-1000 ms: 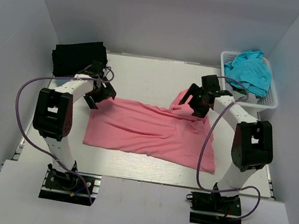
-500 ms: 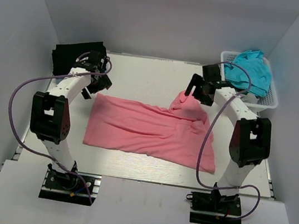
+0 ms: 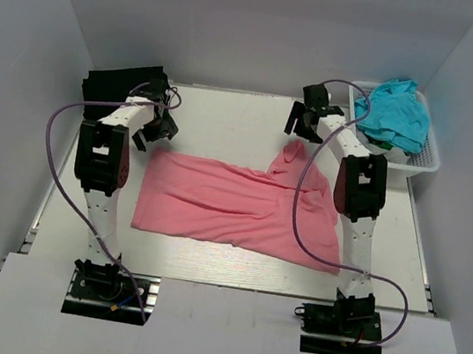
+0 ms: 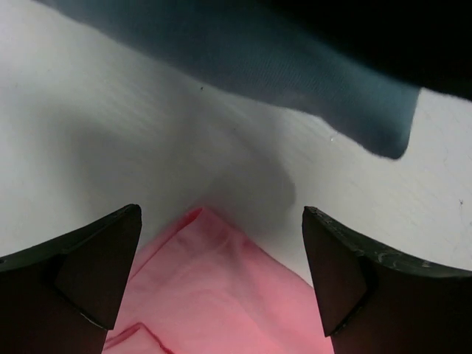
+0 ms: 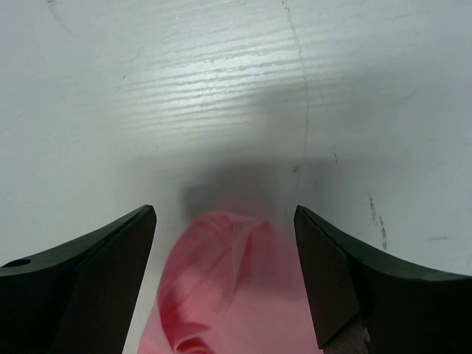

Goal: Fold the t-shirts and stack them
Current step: Grap the side of the flattened tshirt furthest away from the robot with both arms

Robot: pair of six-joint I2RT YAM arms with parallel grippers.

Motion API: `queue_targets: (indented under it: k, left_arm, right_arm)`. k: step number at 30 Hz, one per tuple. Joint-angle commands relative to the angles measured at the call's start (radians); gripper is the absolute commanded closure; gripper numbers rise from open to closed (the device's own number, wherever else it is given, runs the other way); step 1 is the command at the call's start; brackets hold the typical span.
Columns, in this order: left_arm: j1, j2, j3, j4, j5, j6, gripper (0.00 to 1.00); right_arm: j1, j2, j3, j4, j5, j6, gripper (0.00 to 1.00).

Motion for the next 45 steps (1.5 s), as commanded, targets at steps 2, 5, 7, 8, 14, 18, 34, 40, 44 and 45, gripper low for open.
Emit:
queue_targets:
  k: [2, 5, 7, 8, 14, 18, 34, 40, 44, 45]
  left_arm:
    - [-0.001, 0.019, 0.057, -0.016, -0.024, 0.025, 0.0]
    - [-0.001, 0.058, 0.066, -0.016, -0.024, 0.025, 0.04]
    - [-0.001, 0.07, 0.066, -0.016, -0.01, 0.025, 0.09]
    - [-0.001, 0.07, 0.066, -0.016, -0.01, 0.025, 0.12]
    - [-0.001, 0.081, 0.014, -0.006, 0.047, 0.034, 0.42]
    - [-0.001, 0.05, -0.032, 0.004, 0.075, 0.034, 0.64]
    - [-0.024, 0.018, -0.107, -0.047, 0.035, 0.044, 0.66]
    - [-0.024, 0.004, -0.108, -0.036, 0.065, 0.034, 1.0]
    - [-0.024, -0.086, -0.129, -0.003, 0.029, 0.044, 1.0]
    - [-0.024, -0.109, -0.129, -0.002, 0.013, 0.044, 1.0]
  right_arm:
    - [-0.004, 0.054, 0.089, -0.012, 0.047, -0.028, 0.22]
    - [0.0, 0.082, 0.077, -0.024, 0.045, -0.03, 0.27]
    - [0.0, 0.076, 0.046, -0.025, 0.041, -0.027, 0.32]
    - [0.0, 0.071, 0.039, -0.022, 0.036, -0.028, 0.37]
    - [0.0, 0.025, -0.029, 0.018, -0.002, -0.04, 0.98]
    - [-0.001, 0.008, -0.004, 0.011, 0.015, -0.04, 1.0]
    - [-0.003, -0.027, -0.024, 0.002, 0.035, -0.034, 1.0]
    - [-0.001, -0.051, -0.012, 0.011, 0.022, -0.031, 1.0]
    - [-0.001, -0.087, -0.006, 0.013, 0.01, -0.039, 1.0]
    - [-0.003, -0.105, -0.009, 0.011, 0.009, -0.04, 1.0]
